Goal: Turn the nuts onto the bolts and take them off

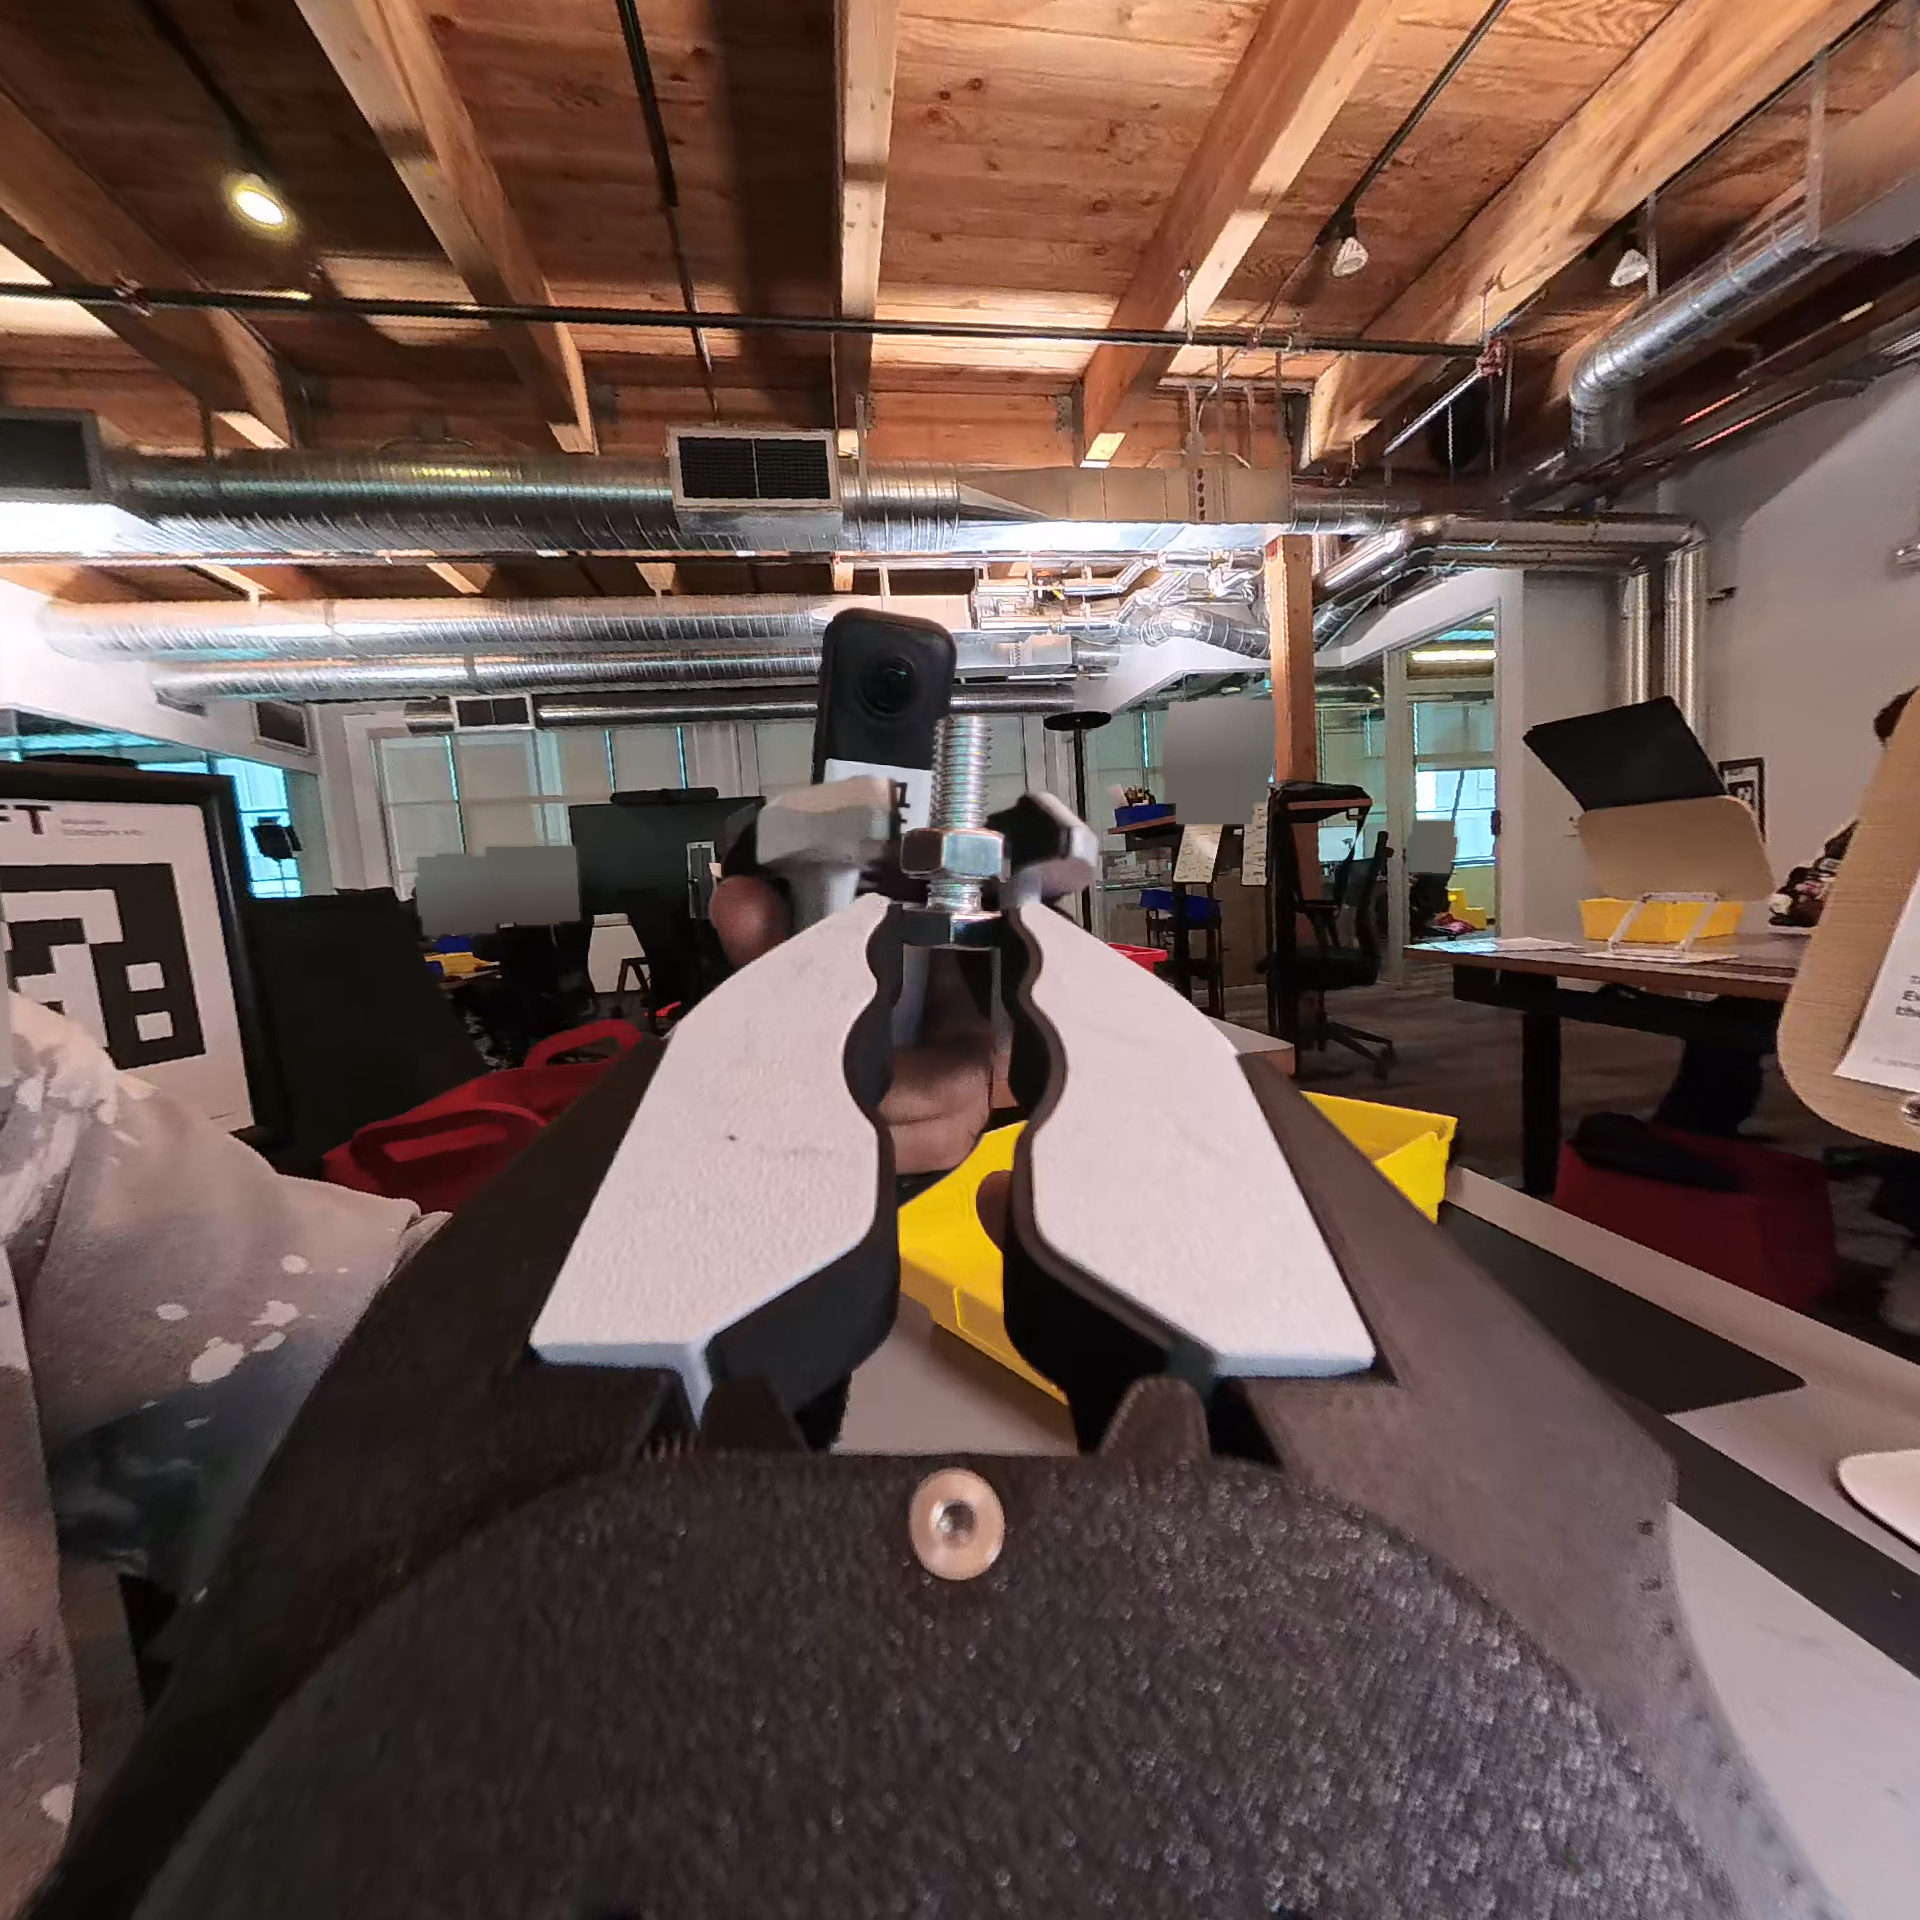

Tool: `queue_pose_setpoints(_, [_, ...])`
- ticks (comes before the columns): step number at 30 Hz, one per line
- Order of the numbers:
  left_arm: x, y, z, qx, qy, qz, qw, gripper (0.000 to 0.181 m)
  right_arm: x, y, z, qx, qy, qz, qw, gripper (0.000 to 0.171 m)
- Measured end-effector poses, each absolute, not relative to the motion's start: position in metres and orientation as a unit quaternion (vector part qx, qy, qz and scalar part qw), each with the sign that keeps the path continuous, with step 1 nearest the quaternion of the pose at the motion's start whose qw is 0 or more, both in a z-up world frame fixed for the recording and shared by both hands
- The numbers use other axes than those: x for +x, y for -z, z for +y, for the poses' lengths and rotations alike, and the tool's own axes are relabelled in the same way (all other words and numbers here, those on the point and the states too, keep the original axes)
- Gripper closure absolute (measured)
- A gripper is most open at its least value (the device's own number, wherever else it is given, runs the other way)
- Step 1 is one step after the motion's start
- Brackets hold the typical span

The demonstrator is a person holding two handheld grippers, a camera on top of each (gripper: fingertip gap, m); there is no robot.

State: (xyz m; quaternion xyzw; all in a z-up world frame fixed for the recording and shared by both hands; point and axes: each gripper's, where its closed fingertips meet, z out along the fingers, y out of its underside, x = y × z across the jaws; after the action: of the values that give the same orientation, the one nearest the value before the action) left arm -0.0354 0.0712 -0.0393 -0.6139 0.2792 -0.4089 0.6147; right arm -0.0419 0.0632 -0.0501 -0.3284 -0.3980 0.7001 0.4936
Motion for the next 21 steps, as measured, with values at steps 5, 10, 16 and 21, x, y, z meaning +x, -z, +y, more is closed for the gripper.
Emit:
queue_pose_setpoints(5, [-0.063, 0.057, 0.098, -0.67, 0.304, 0.239, 0.634, 0.168, -0.036, 0.045, 0.06, -0.31, -0.714, -0.398, 0.484, 0.154])
queue_pose_setpoints(10, [-0.052, 0.049, 0.086, -0.644, 0.354, 0.258, 0.627, 0.158, -0.039, 0.048, 0.063, -0.321, -0.706, -0.398, 0.49, 0.153])
queue_pose_setpoints(16, [-0.041, 0.046, 0.079, -0.632, 0.378, 0.269, 0.621, 0.162, -0.04, 0.049, 0.064, -0.329, -0.701, -0.396, 0.494, 0.153])
queue_pose_setpoints(21, [-0.059, 0.054, 0.094, -0.663, 0.324, 0.241, 0.63, 0.166, -0.038, 0.047, 0.056, -0.311, -0.701, -0.414, 0.491, 0.153])
